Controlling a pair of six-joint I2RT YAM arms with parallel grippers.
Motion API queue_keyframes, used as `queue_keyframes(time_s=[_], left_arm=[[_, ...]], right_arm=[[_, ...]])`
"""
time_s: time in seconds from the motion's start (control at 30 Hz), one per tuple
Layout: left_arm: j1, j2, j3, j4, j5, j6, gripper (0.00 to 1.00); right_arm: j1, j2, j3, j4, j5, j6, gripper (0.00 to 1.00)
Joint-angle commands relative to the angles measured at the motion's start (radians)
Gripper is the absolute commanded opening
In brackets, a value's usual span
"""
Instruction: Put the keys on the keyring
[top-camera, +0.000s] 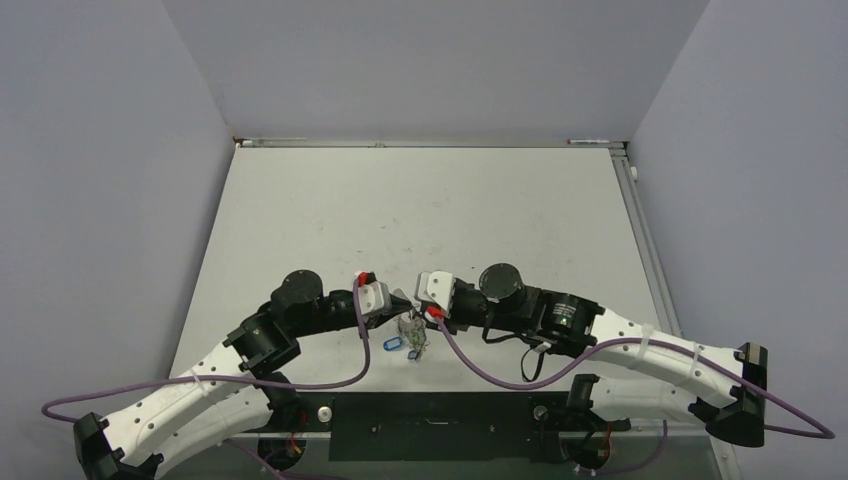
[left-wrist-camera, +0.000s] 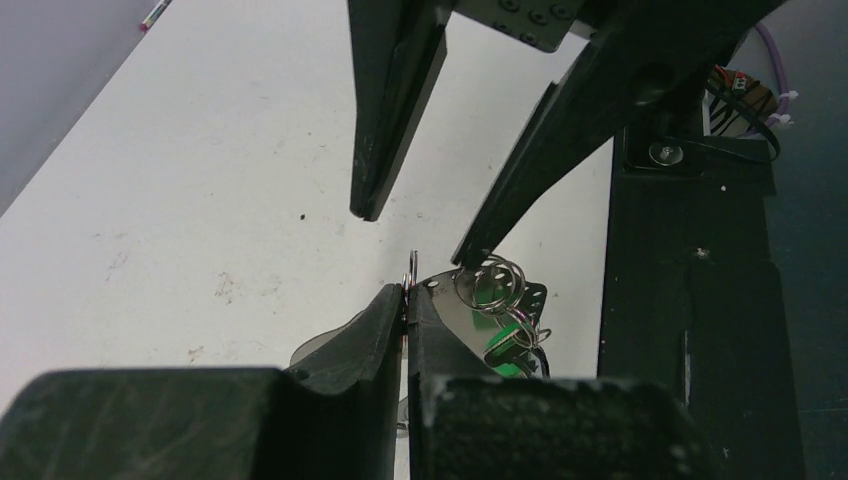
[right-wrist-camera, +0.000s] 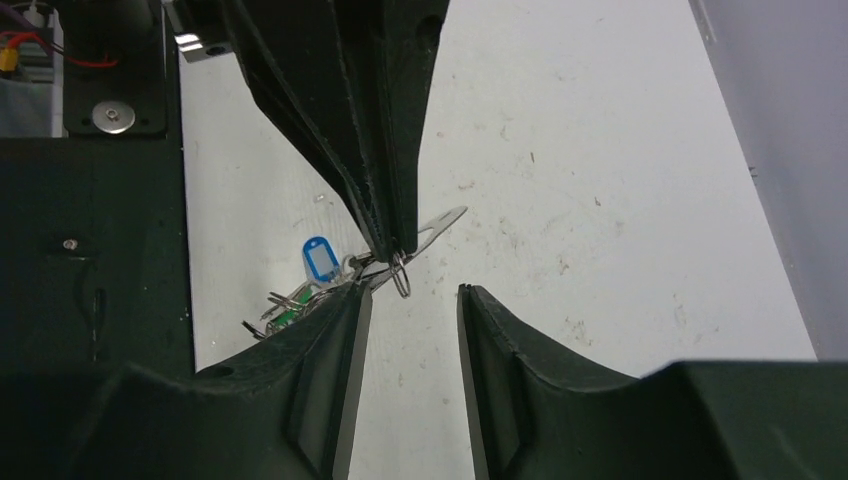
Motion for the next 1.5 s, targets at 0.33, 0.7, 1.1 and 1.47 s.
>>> queue_keyframes(time_s=[0.33,0.7,1.1,1.47], left_arm=[[-0.012,-0.014,0.064,0.028,0.058,0.011,0.0],[-0.017,-0.001,0.065,0.027,0.064,0.009,0.0],[-0.018,0.002,0.064,0.027,0.092,0.006,0.0],[-0.017,-0.022,0.058,0.043,0.022,-0.012,0.23]], right_arm=[[-0.111,0.059,0.03,0.045,-0.188,0.001,0.31],[-0.11,0.078,0.027,0.061,-0.239,0.008,0.25],[-0.11,0.109,0.024,0.067,-0.248,0.014,0.14],[-0.109,0.028,-0.042,0.169,-0.227,0.026,0.05]])
